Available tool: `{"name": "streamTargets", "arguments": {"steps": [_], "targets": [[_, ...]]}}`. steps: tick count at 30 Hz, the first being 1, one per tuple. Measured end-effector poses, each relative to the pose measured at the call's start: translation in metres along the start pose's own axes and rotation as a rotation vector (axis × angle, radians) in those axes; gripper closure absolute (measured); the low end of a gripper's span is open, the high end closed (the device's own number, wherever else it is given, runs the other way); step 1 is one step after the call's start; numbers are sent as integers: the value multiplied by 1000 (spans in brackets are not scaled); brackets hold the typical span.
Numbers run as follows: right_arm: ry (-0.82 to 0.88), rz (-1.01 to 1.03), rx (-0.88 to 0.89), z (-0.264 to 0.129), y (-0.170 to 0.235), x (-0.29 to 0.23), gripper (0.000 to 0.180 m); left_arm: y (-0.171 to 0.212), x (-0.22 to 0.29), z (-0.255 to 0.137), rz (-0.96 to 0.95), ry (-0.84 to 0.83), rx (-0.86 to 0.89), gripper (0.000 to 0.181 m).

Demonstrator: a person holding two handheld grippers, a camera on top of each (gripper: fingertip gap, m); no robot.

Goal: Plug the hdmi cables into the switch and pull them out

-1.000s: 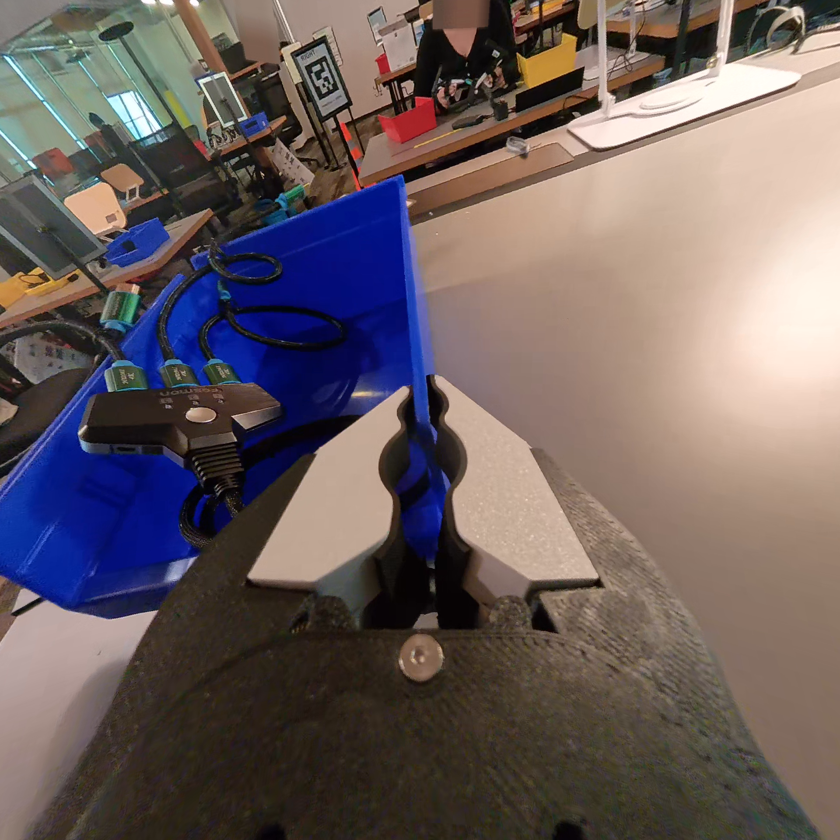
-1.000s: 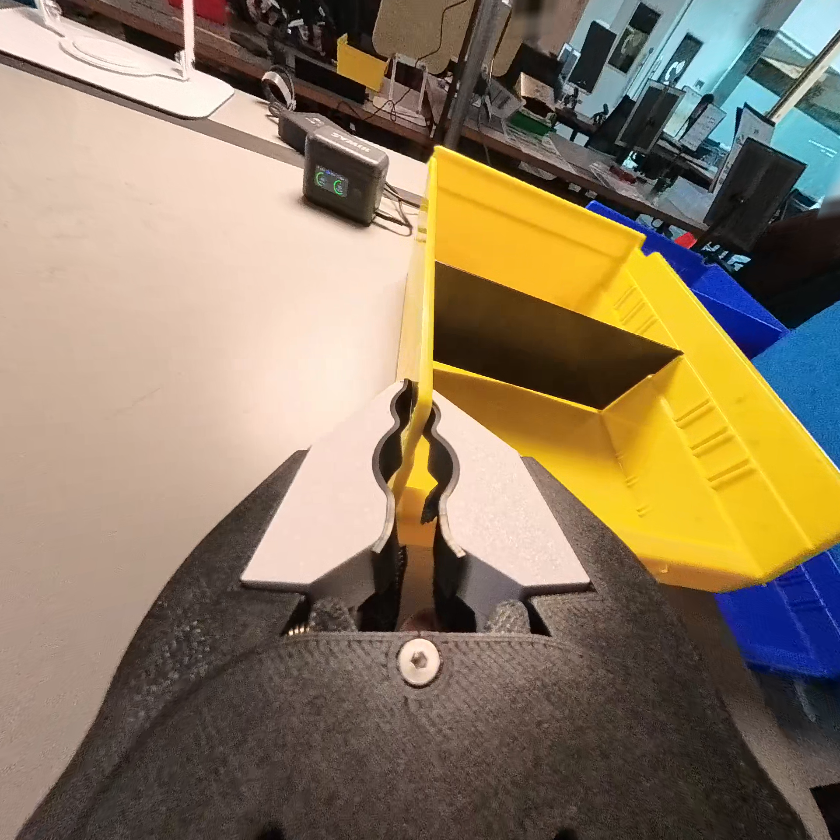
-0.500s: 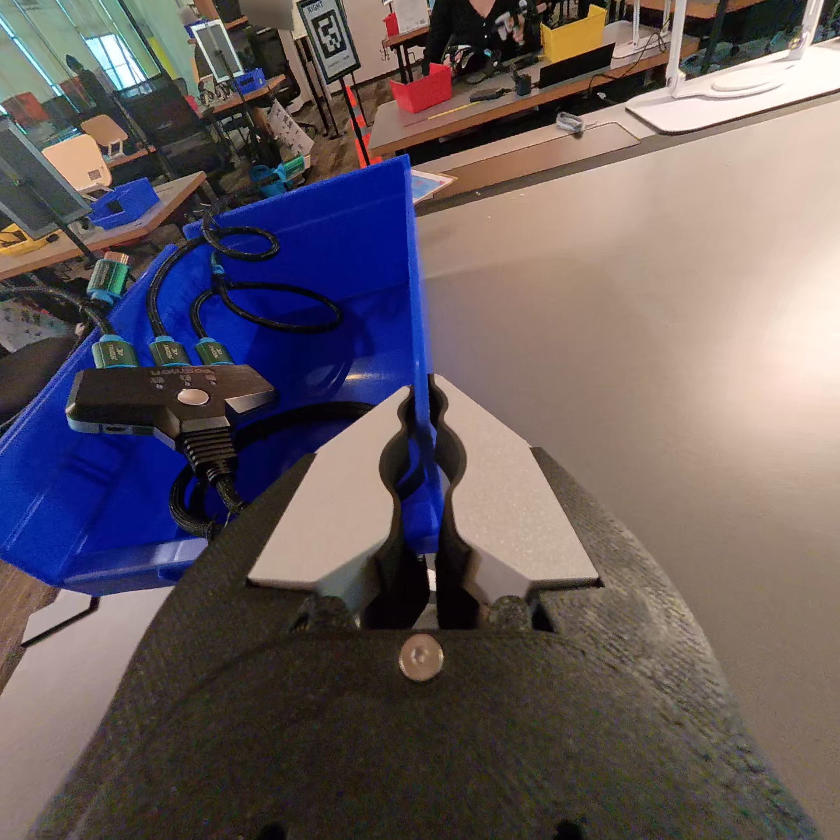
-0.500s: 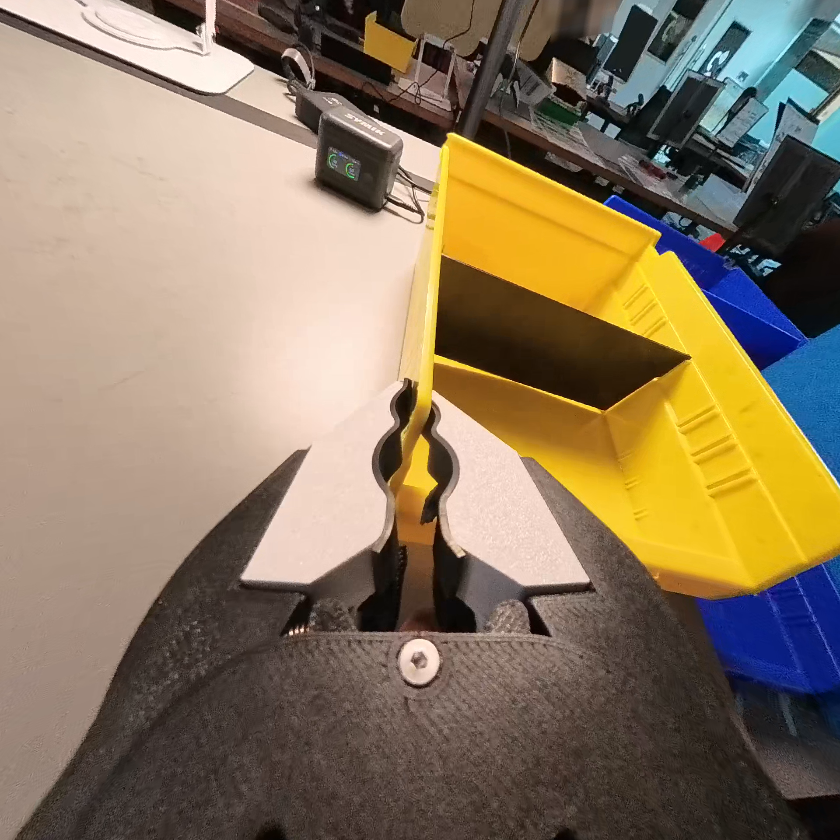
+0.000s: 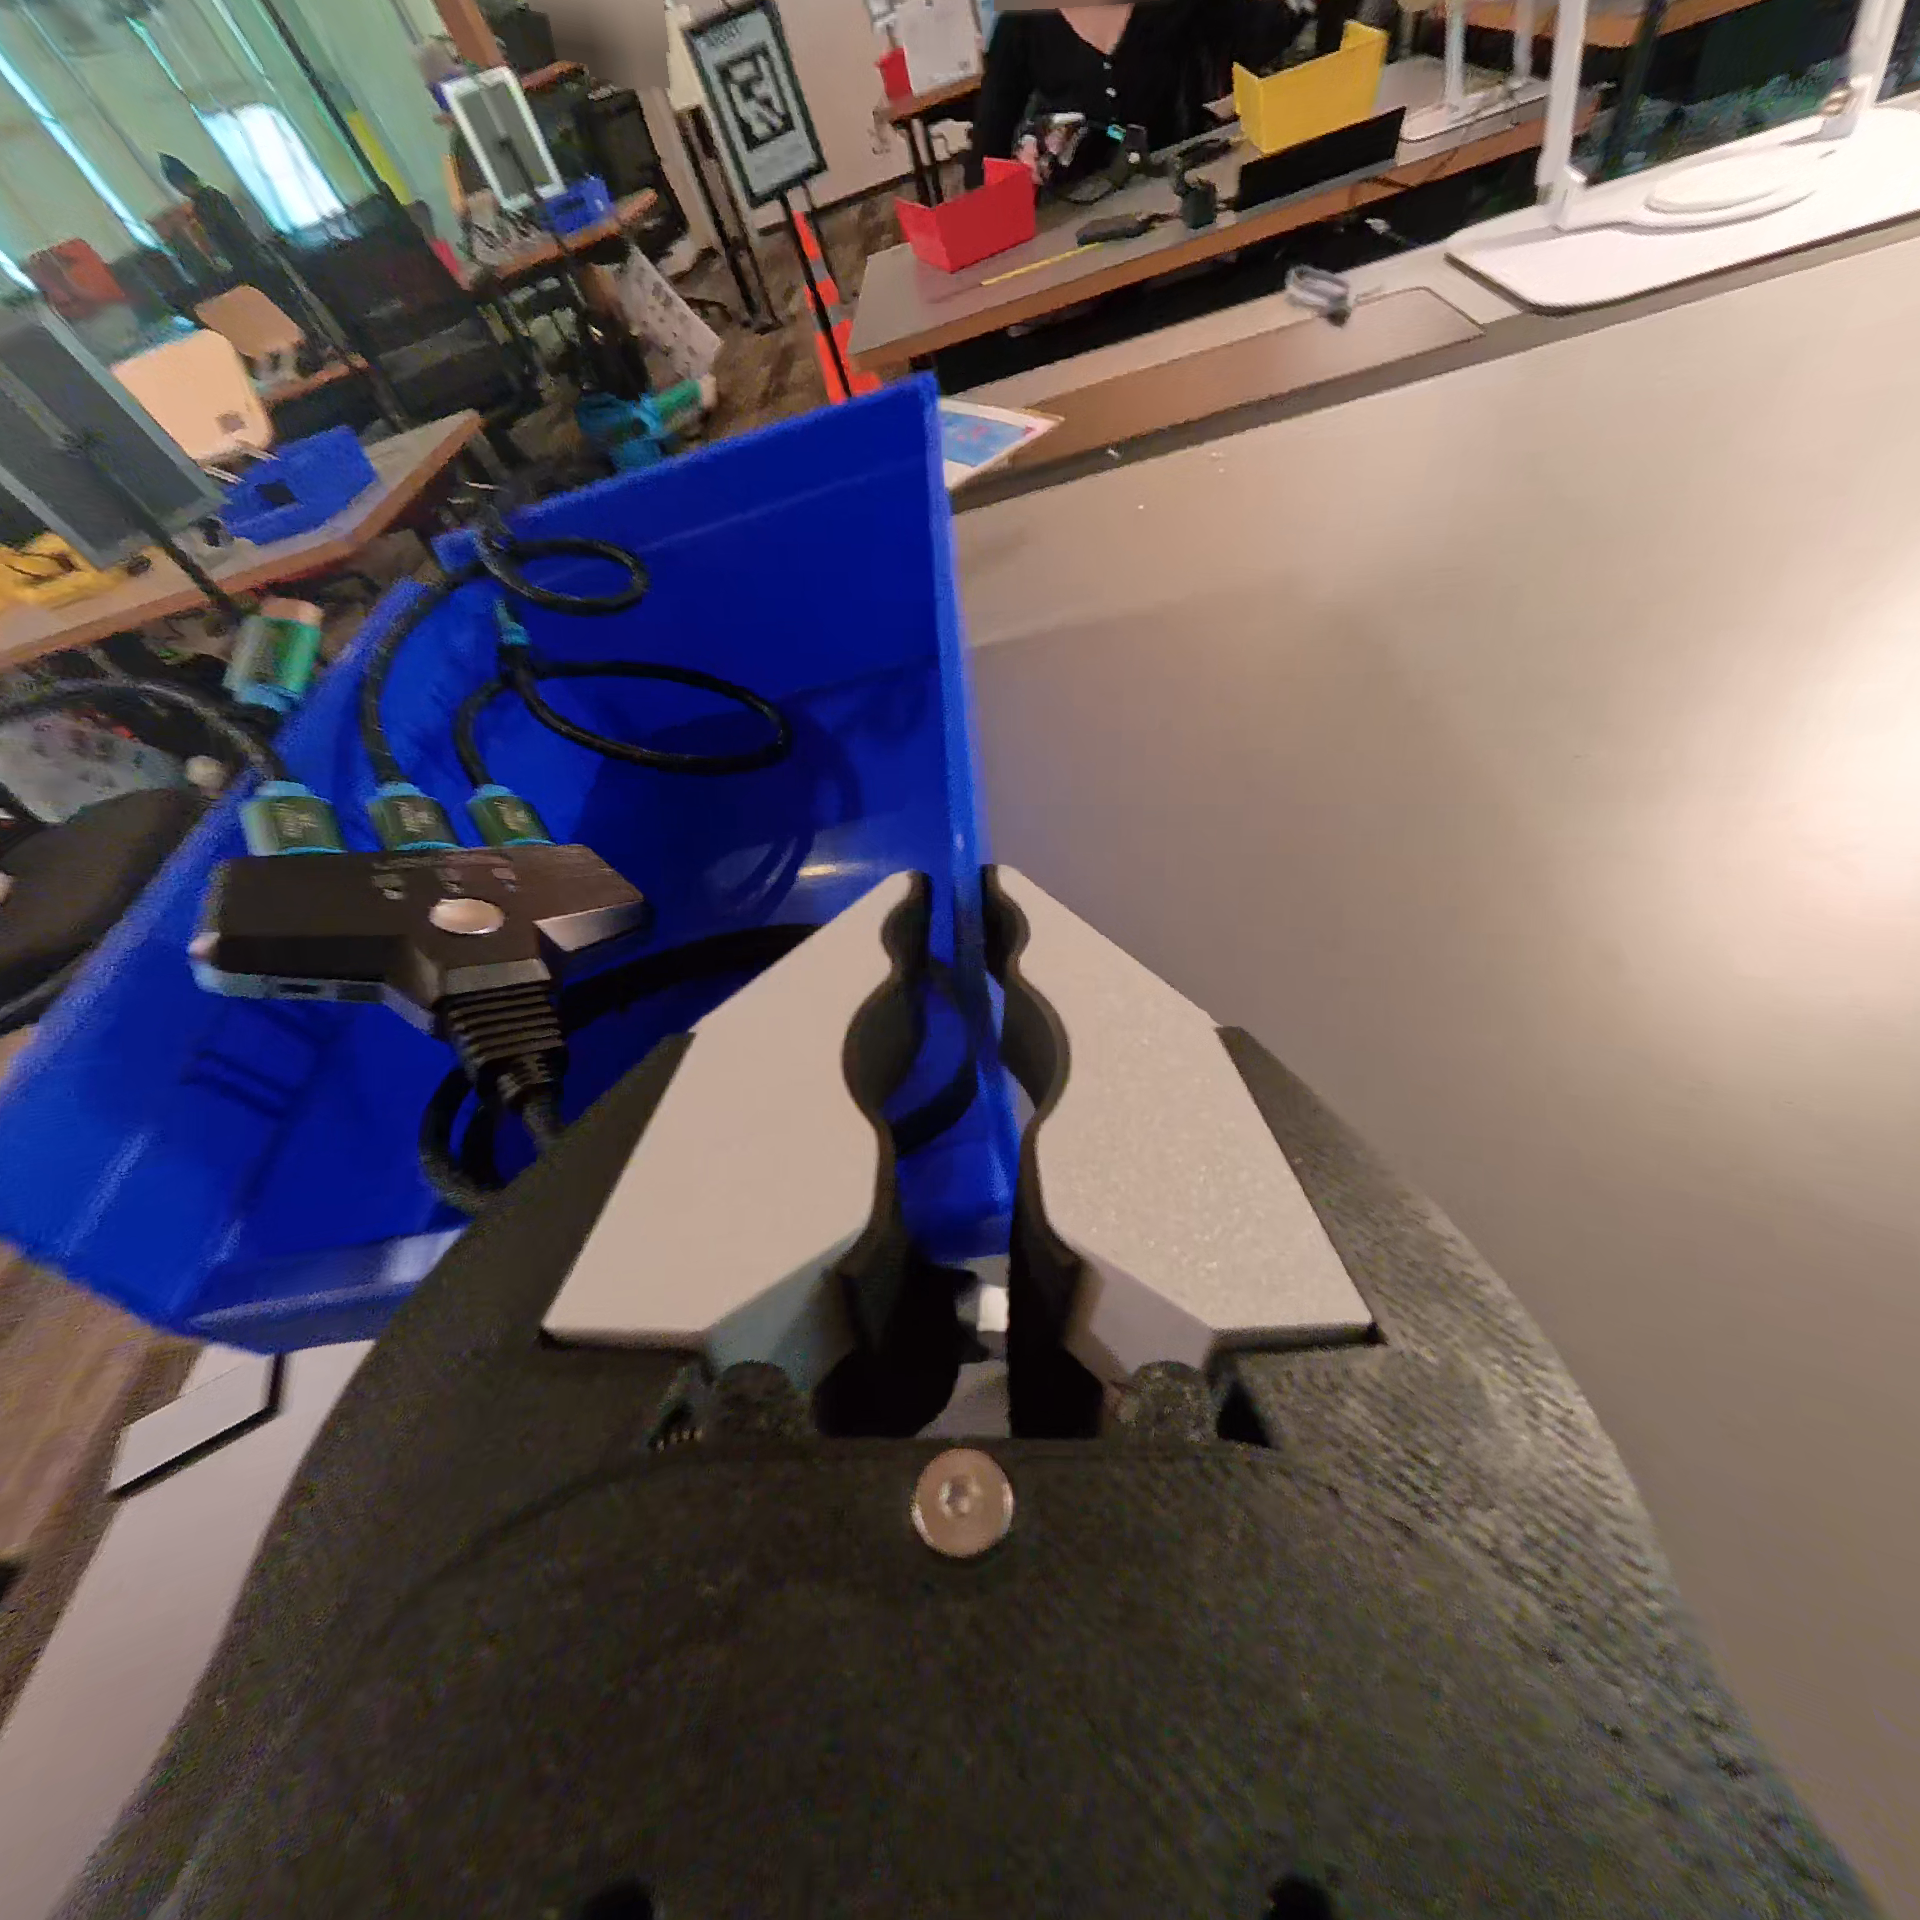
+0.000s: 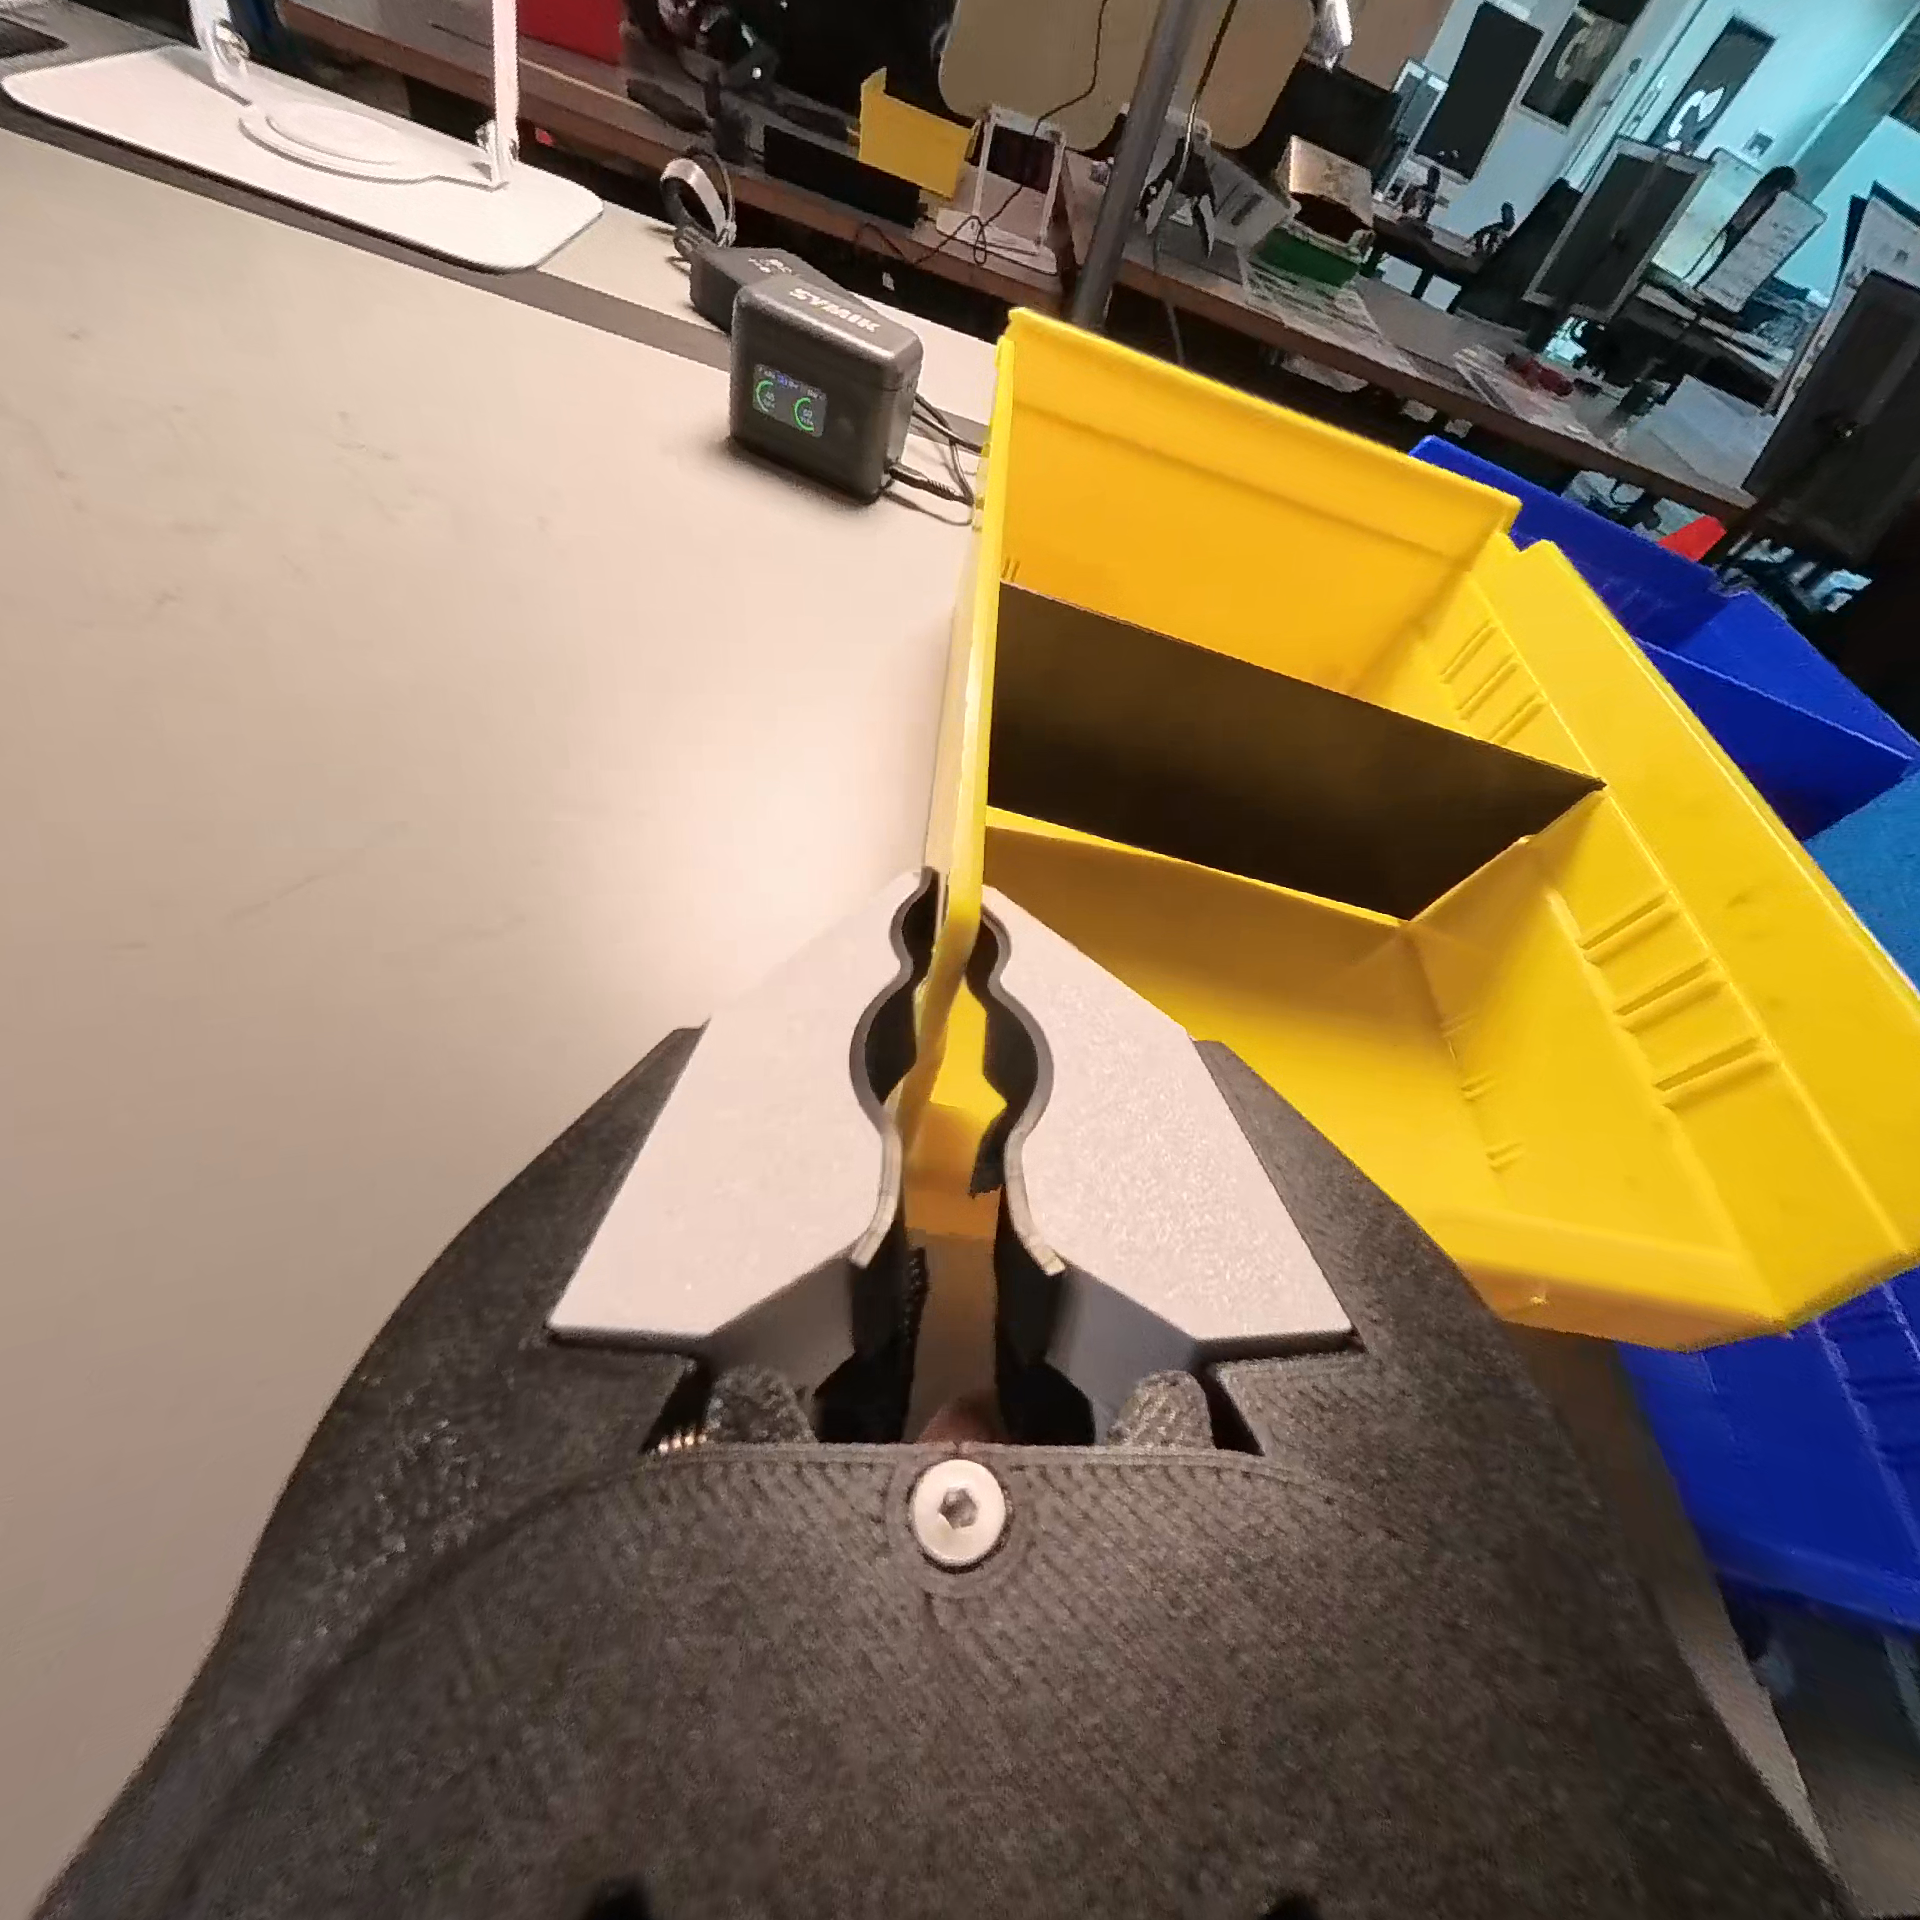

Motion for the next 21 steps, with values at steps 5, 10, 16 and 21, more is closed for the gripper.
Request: {"name": "streamTargets", "arguments": {"steps": [5,10,16,21], "targets": [[-22,-36,73,-42,-27,0,160,-22,-10,-35,21,-14,2,146],[-347,-24,85,-53,-48,-62,156,-39,-30,-43,-21,-8,-17,133],[-784,19,-66,-1,-16,-173,156,-17,-73,-7,-45,-82,-256,130],[-998,62,-238,25,-6,-214,155,2,-113,18,-209,13,-352,130]]}}
Point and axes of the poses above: each gripper's, where its closed fingertips meet, z out along the fingers, y out of its underside, x = y × z across the jaws, the point moved 2 cm from there along -z, back along the fingers, and after that the axes turned 10 degrees about z, right-handed, at the moved point
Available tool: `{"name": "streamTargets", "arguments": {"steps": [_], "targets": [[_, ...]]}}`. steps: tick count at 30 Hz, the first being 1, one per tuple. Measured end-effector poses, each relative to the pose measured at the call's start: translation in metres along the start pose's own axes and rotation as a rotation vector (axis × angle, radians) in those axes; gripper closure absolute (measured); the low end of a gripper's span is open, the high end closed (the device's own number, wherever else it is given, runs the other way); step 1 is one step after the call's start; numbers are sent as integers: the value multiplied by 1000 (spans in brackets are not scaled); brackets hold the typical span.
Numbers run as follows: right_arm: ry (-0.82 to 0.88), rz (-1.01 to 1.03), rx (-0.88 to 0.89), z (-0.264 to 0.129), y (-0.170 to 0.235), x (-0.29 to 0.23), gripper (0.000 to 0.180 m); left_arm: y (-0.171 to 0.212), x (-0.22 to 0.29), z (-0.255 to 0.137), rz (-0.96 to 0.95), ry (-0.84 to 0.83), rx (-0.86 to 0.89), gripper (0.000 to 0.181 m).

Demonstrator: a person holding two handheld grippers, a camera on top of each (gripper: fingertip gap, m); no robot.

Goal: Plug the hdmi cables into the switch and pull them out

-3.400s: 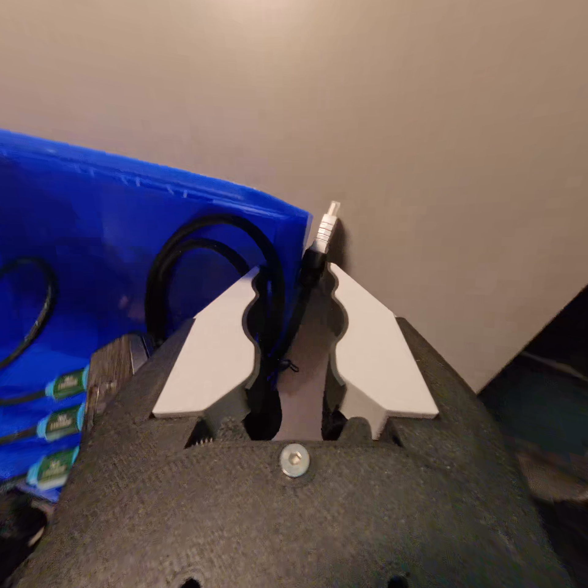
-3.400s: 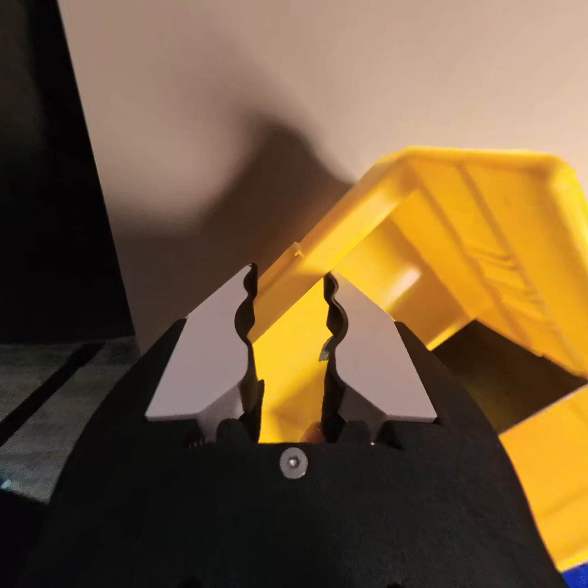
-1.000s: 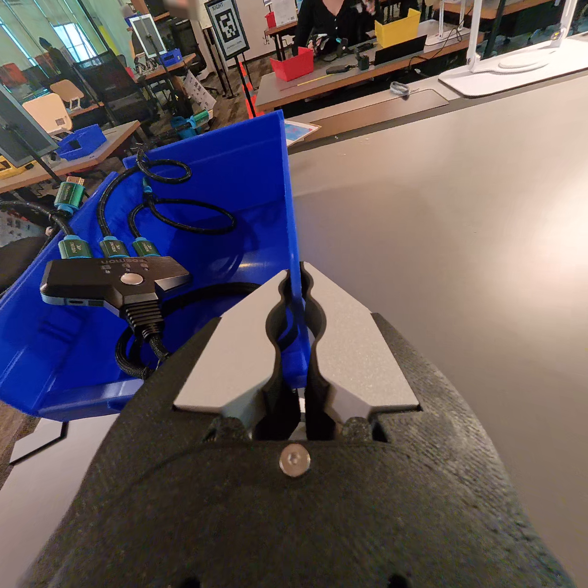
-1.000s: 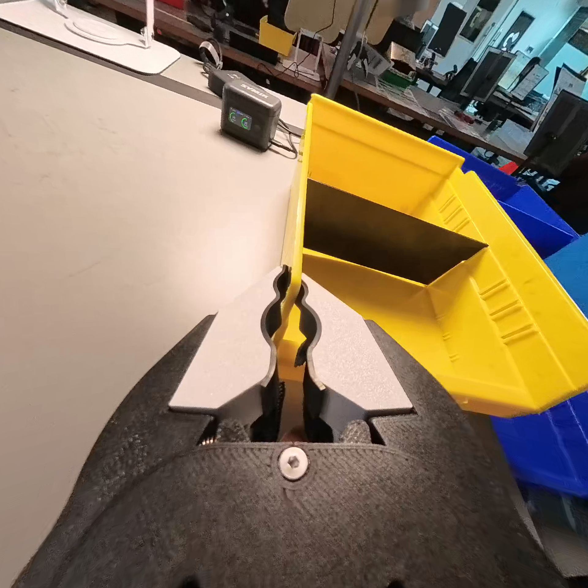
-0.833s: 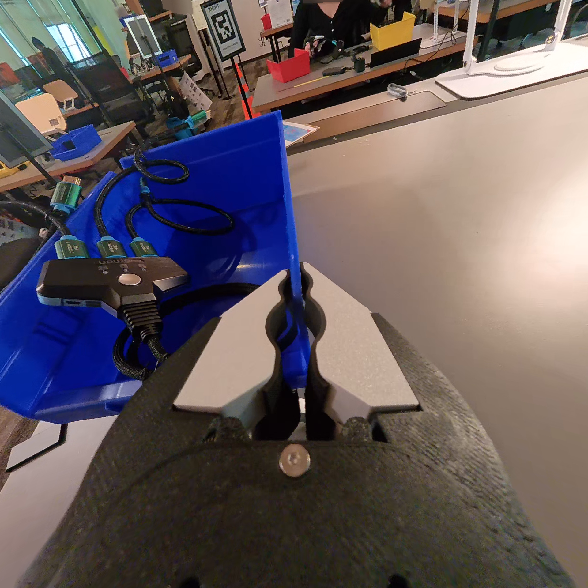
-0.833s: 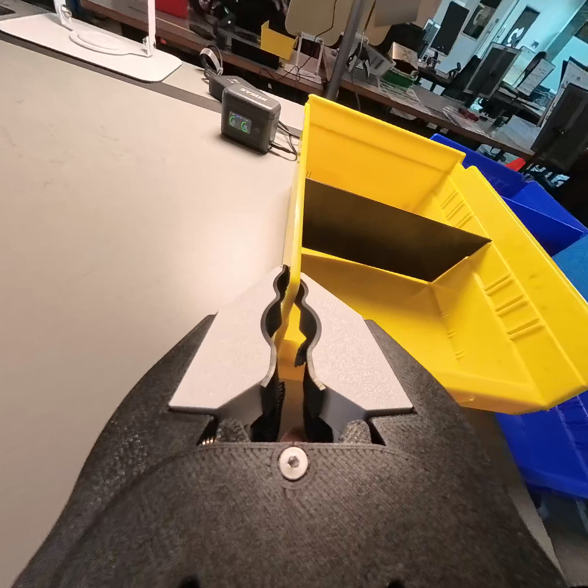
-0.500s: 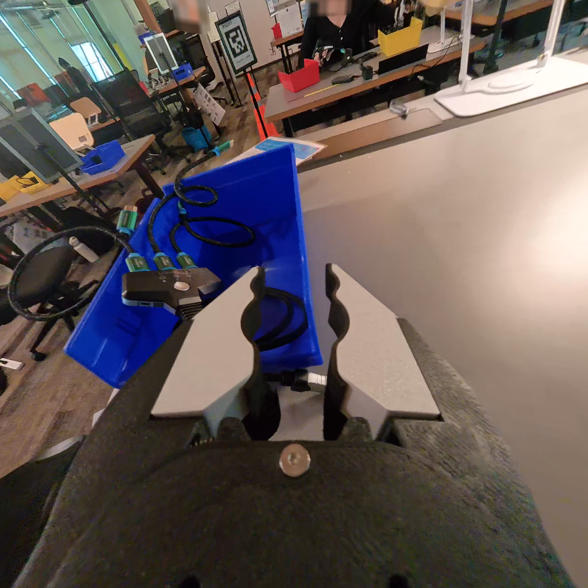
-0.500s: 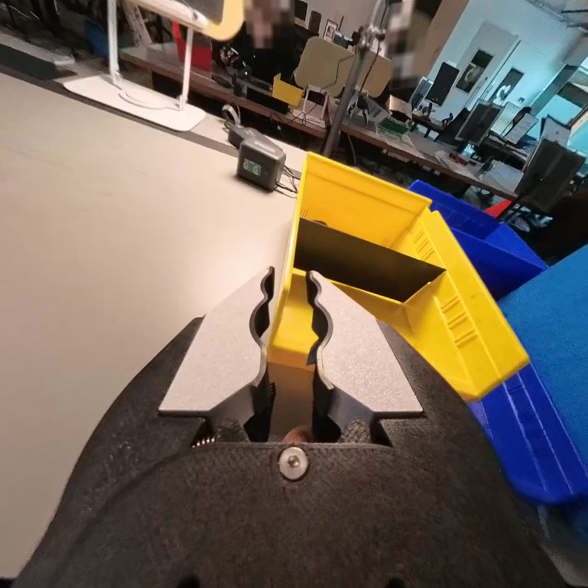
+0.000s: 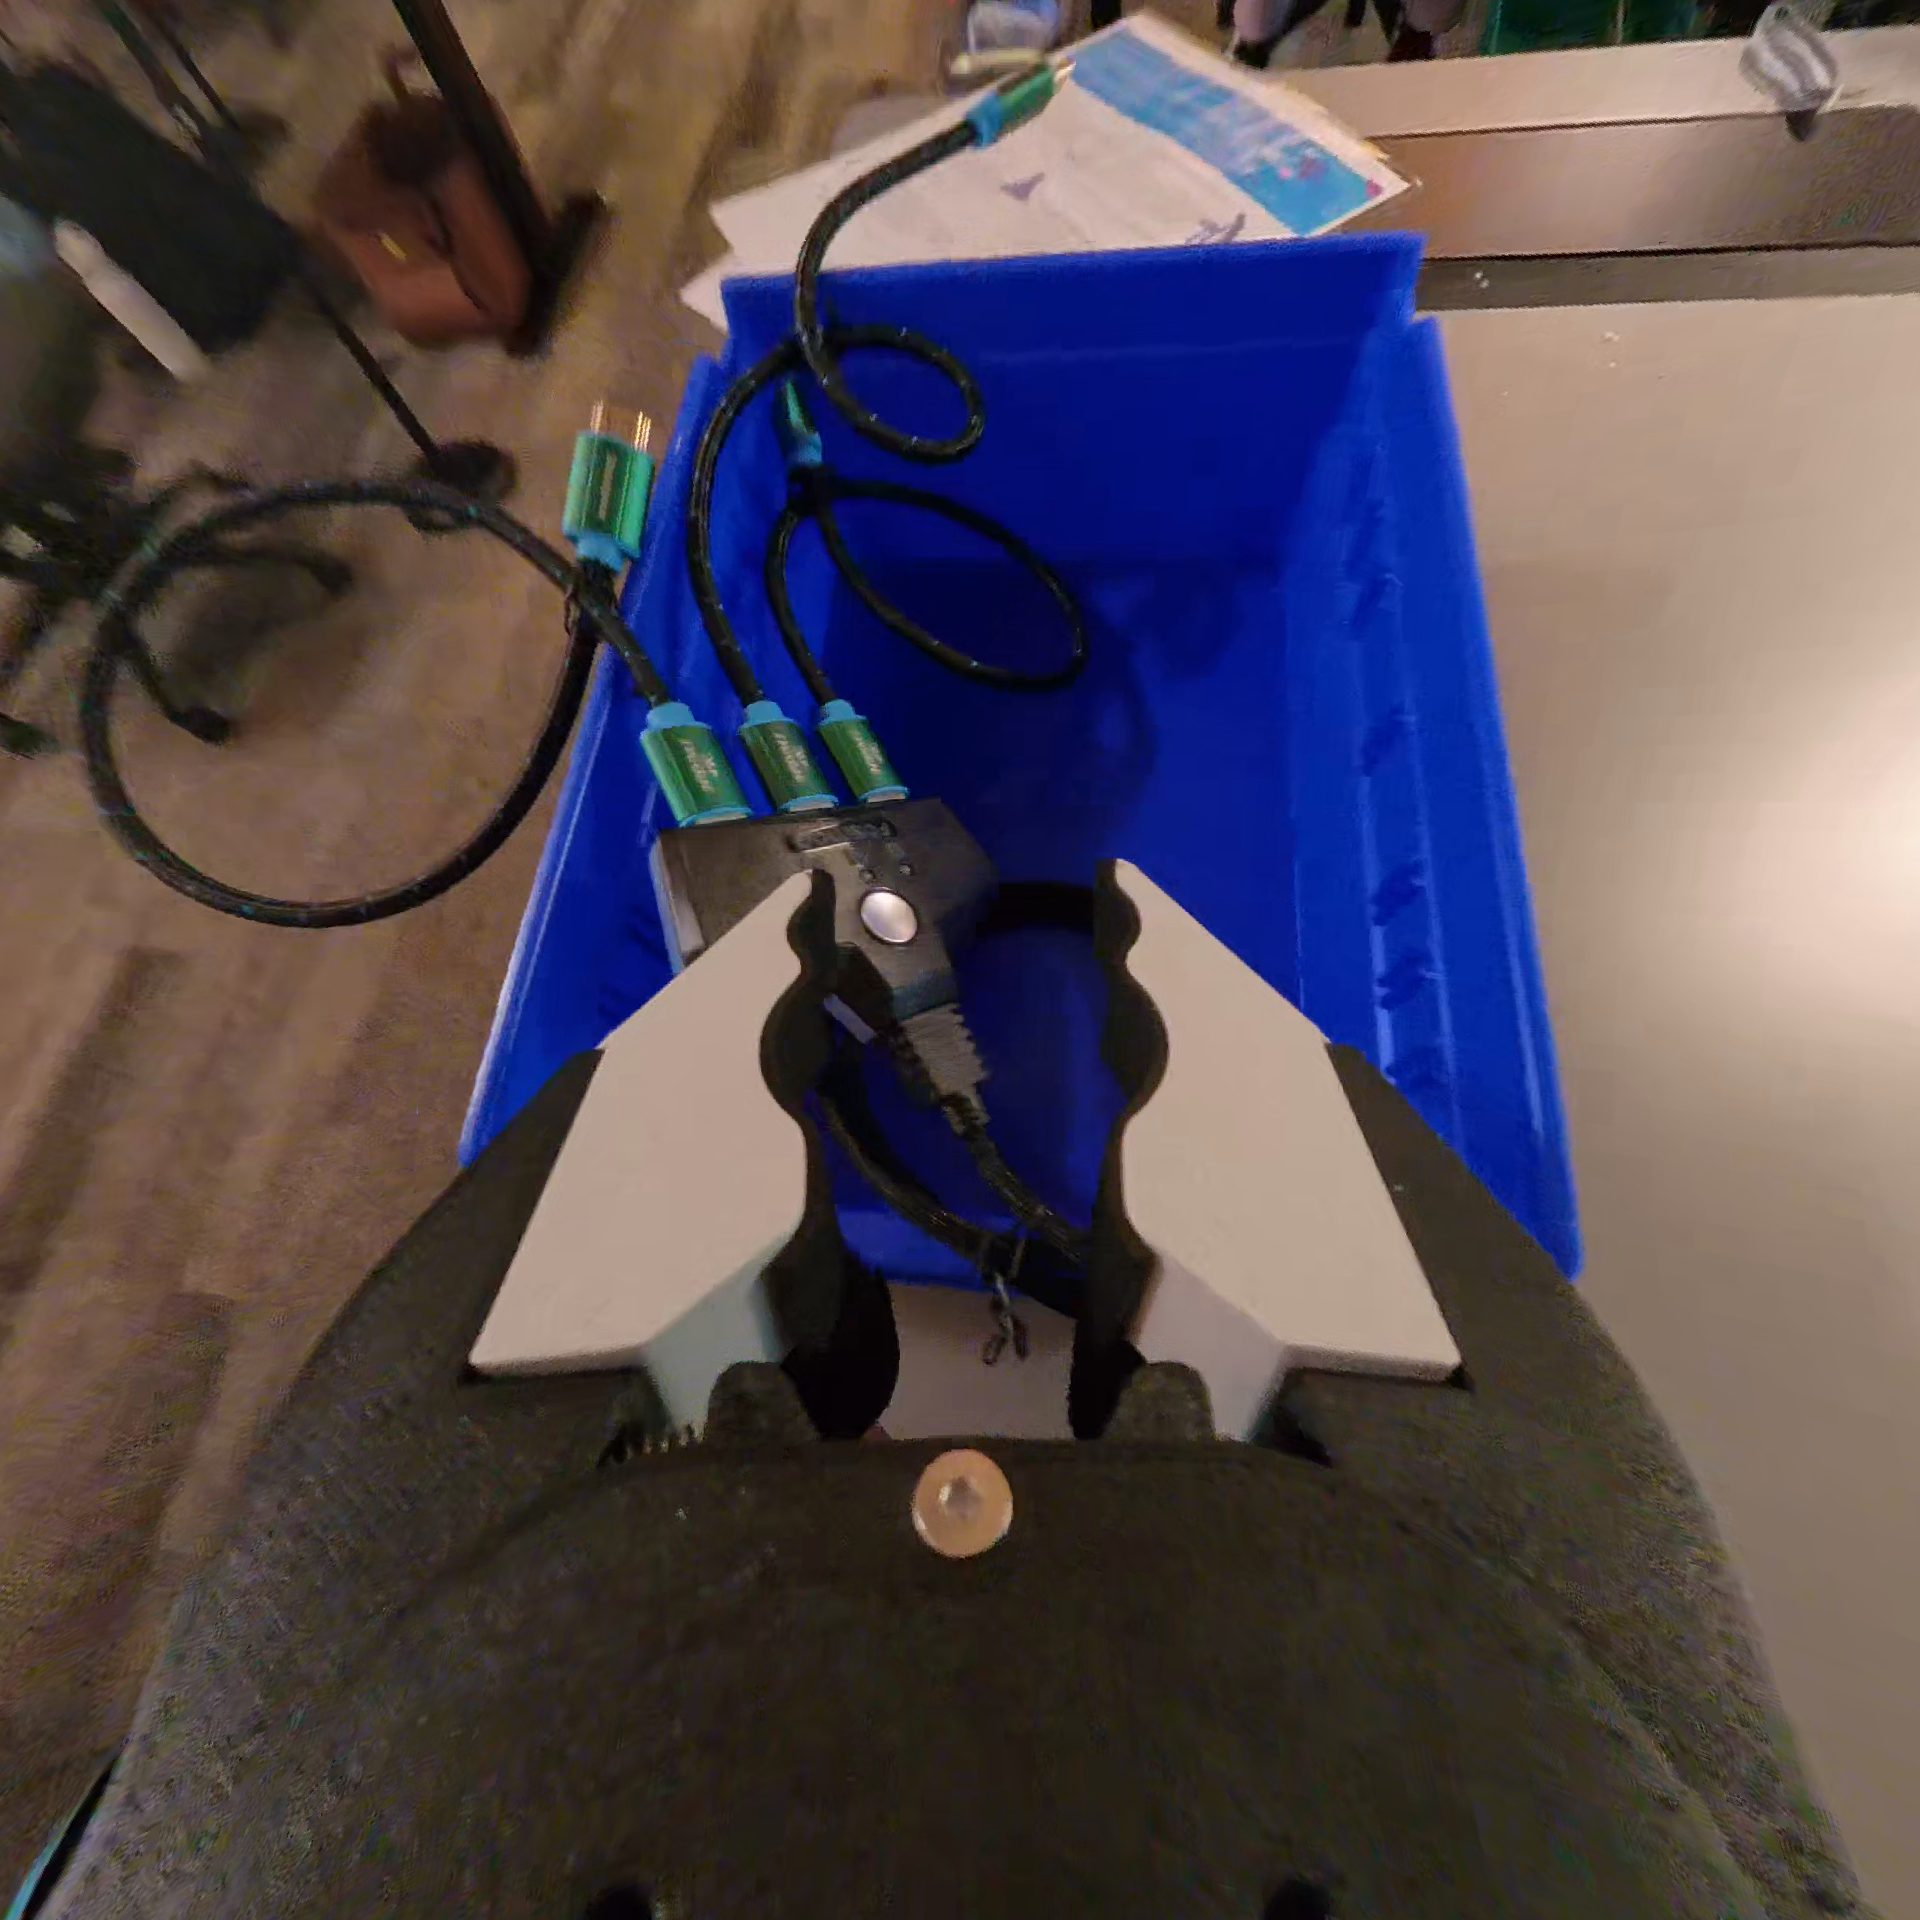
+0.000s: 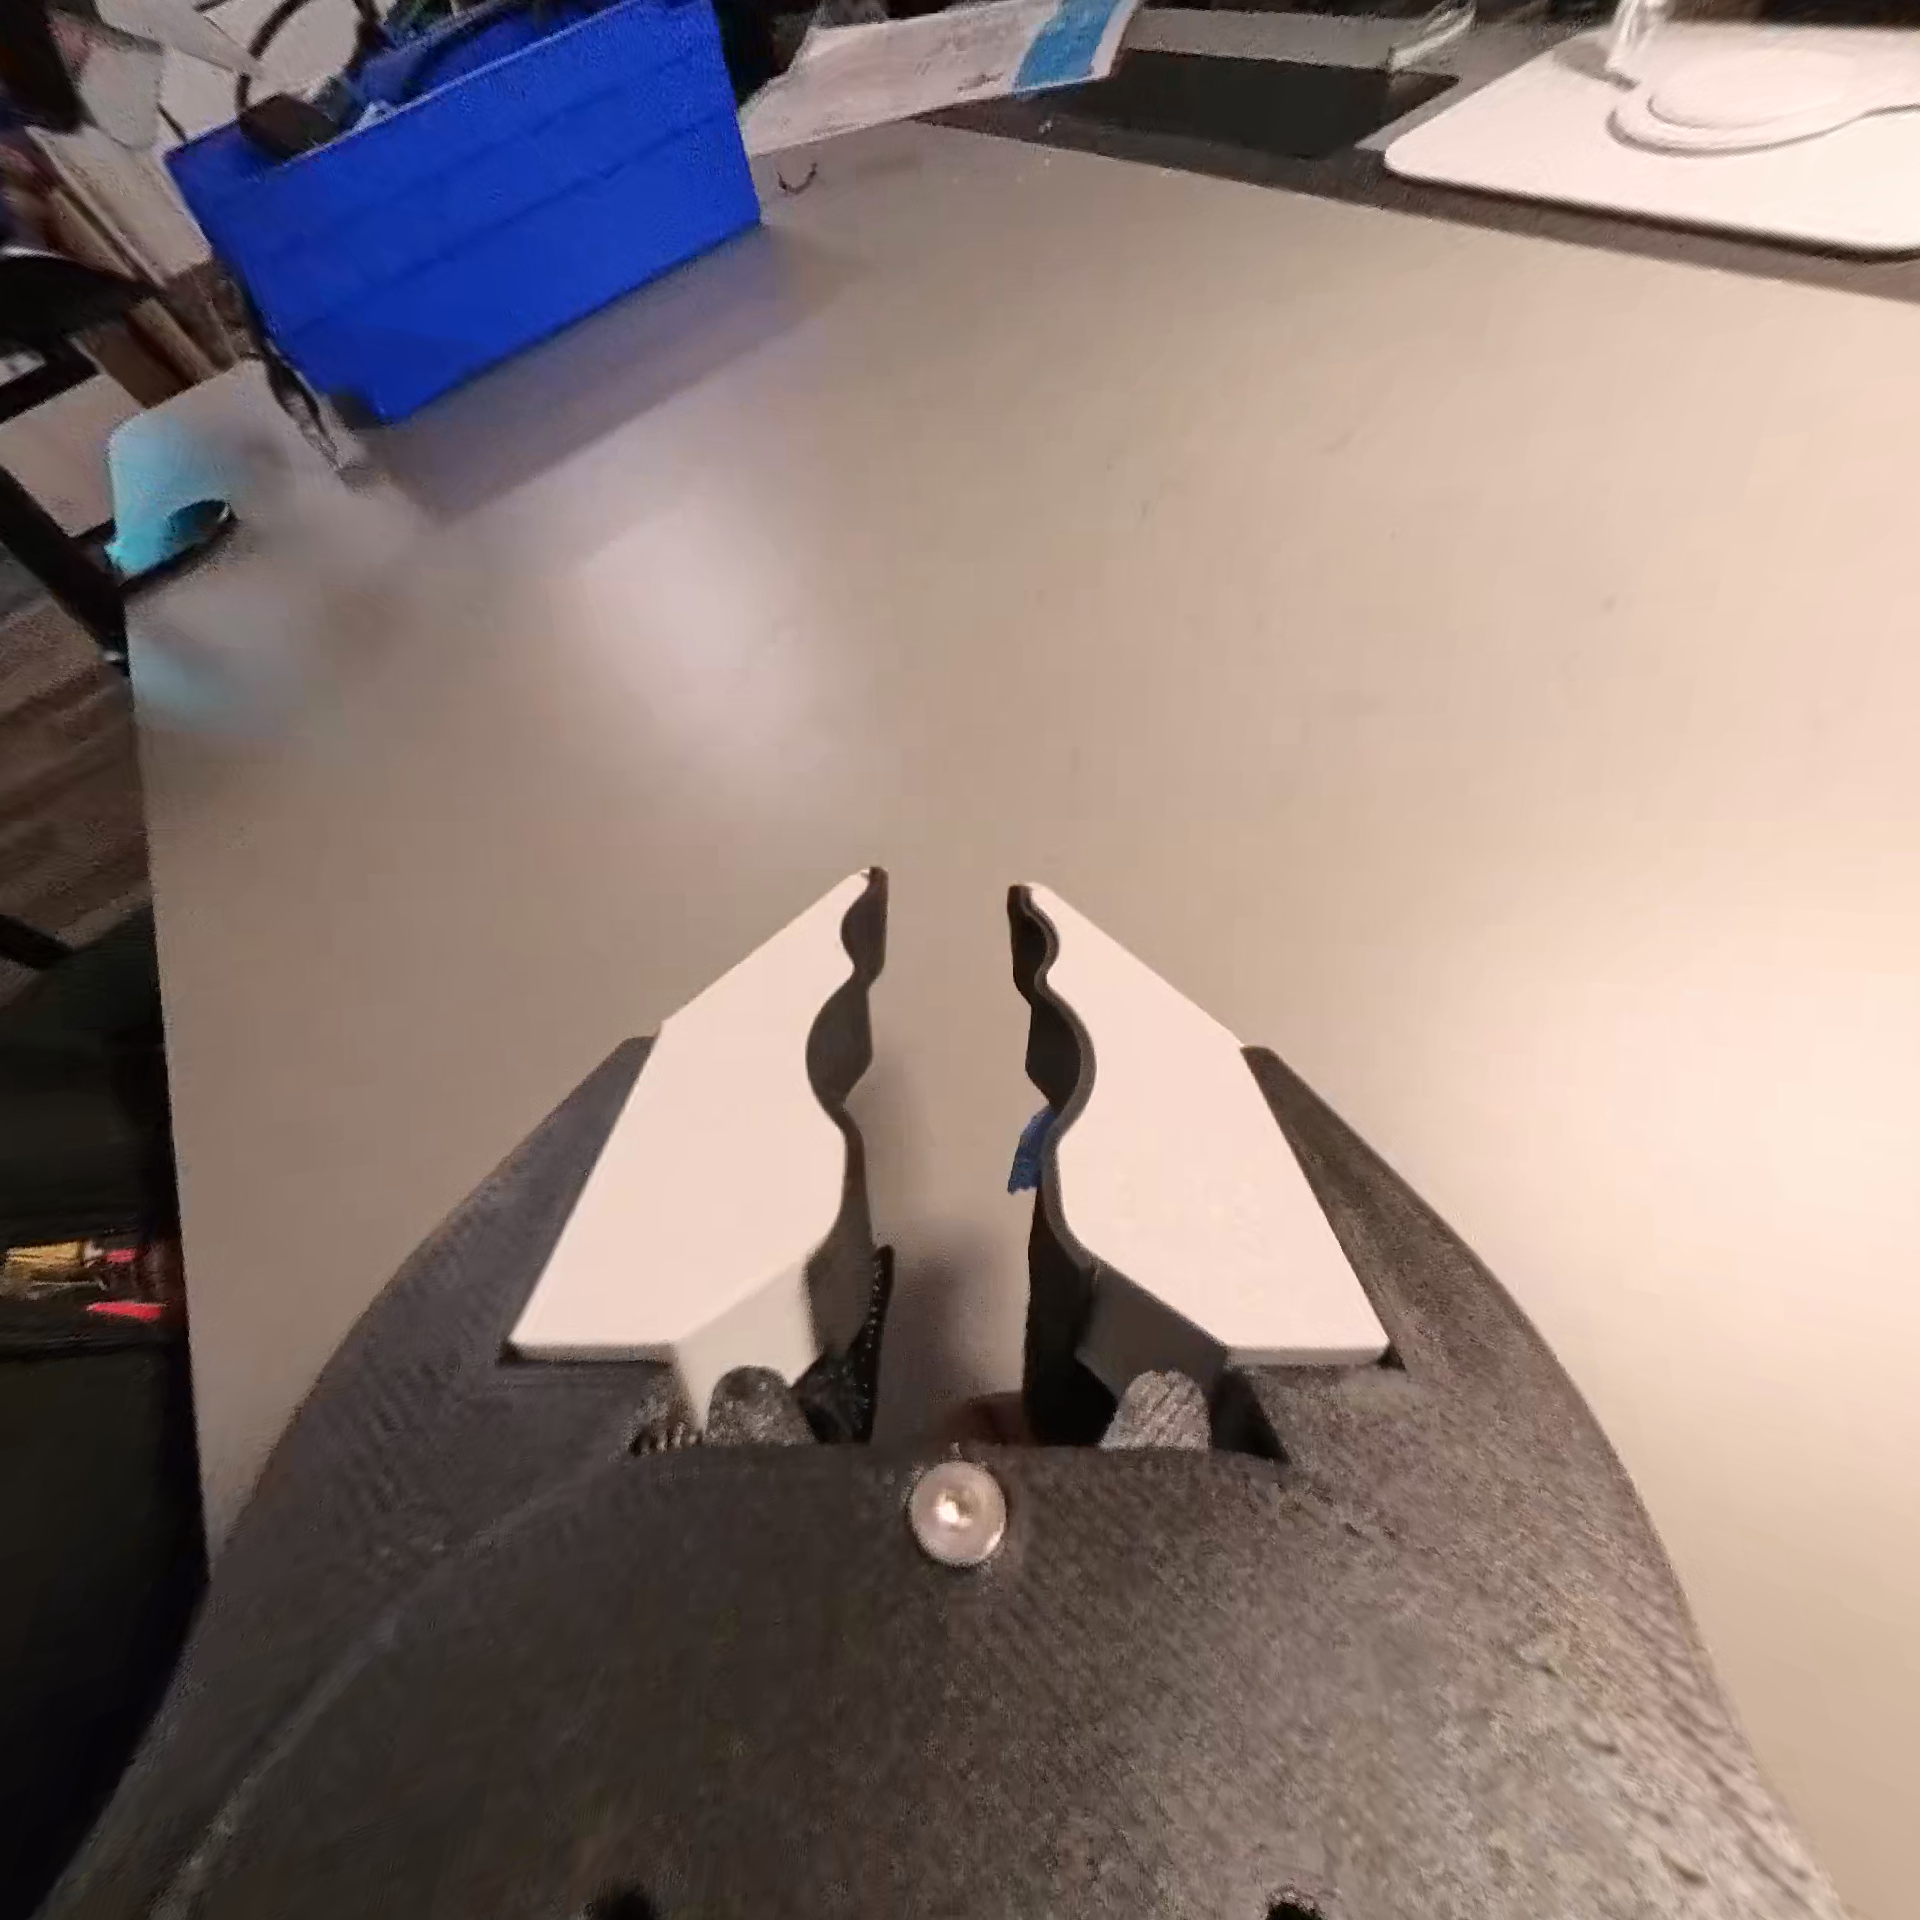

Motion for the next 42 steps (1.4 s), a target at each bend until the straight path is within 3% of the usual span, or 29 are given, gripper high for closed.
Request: {"name": "streamTargets", "arguments": {"steps": [3,4,7,9,11,13,17,27,30,33,38,42], "targets": [[-31,1,-34,5,2,-2,156,14,-18,17,-103,61,-122,125],[-34,4,-24,3,1,-2,156,17,-21,19,-117,70,-139,131],[-50,42,10,-1,-2,0,158,13,-26,17,-181,73,-102,129],[-66,77,21,-3,-4,2,159,13,-38,9,-191,-9,-78,119],[-86,104,17,-3,-4,3,160,17,-50,2,-205,-81,-69,119],[-108,117,9,-2,-4,2,160,26,-49,11,-258,-25,-77,120],[-155,112,-12,0,-2,-4,166,39,-26,36,-381,246,-114,116],[-171,99,14,-4,-5,-7,167,40,-30,54,-442,304,-194,119],[-170,82,11,-4,-4,-9,167,39,-30,60,-433,302,-216,136],[-173,85,18,-4,-5,-9,167,19,-32,52,-469,340,-91,156],[-192,154,61,-9,-10,-3,167,-22,-28,20,-503,450,127,157],[-217,198,98,-14,-14,0,167,-60,-33,-20,-460,434,301,160]]}}
Point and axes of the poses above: each gripper's, where its closed fingertips meet, z out along the fingers, y out of its underside, x = y × z across the jaws, the point moved 2 cm from there along -z, back along the fingers, and after that the axes turned 10 degrees about z, right-handed, at the moved point
